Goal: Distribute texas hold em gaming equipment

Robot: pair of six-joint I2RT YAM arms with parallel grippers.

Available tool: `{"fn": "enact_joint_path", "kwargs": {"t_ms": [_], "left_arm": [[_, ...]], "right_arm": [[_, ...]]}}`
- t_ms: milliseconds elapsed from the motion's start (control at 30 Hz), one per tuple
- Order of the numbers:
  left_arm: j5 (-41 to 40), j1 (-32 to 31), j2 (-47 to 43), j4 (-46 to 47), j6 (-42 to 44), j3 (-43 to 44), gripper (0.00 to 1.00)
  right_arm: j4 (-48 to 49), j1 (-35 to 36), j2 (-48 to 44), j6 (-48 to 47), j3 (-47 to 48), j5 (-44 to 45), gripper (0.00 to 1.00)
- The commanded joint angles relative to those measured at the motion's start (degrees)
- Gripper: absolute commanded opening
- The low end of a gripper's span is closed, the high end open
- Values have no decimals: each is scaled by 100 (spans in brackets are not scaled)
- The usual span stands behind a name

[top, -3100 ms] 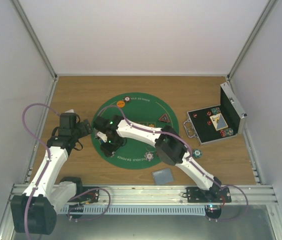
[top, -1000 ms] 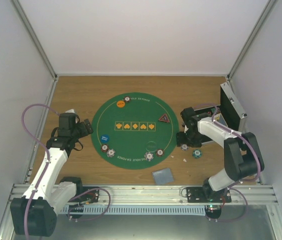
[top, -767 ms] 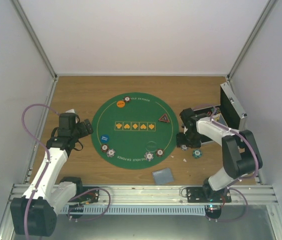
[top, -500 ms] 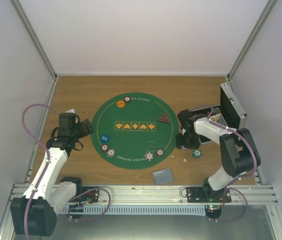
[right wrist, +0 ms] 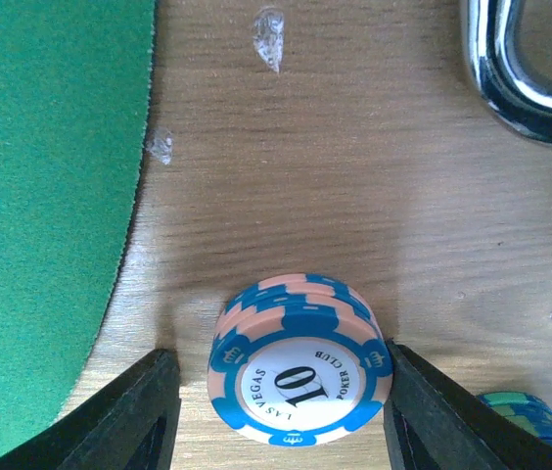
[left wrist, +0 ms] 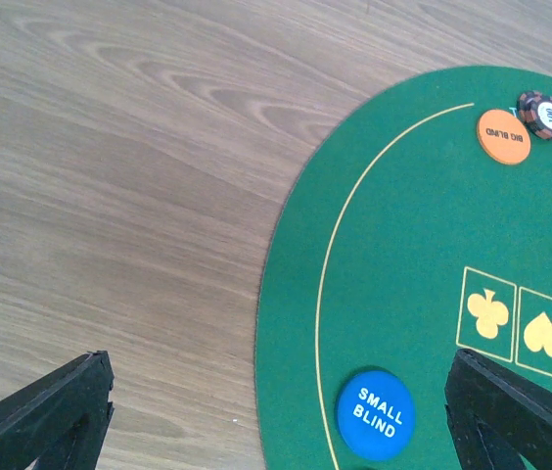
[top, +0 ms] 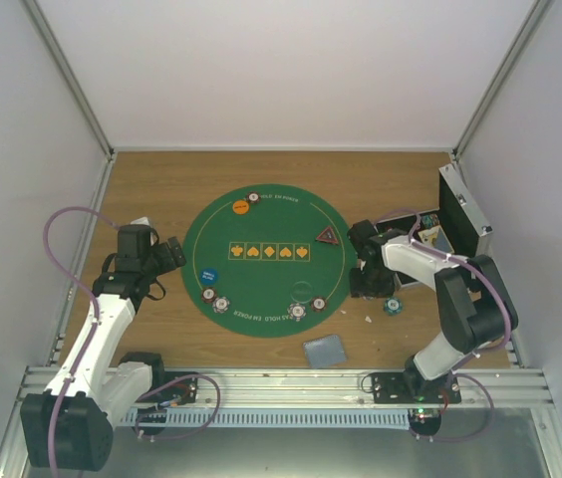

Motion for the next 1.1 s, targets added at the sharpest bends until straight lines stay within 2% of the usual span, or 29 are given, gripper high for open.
{"fn": "enact_joint_path", "kwargs": {"t_ms": [0,467,700,1067], "left_arm": [[18,-30,-39,248,62,19,94],[10,-39,-129,237,53,19,94],[12,-39,-151,238,53,19,94],[4,-57,-217,234,53,19,94]], "right_arm": [[308,86,225,228,-340,-54,57],[222,90,205,543,-488,25,46],[472,87,-36,715,-871,-119,36],[145,90,-318,629,-320,-4,33]]}}
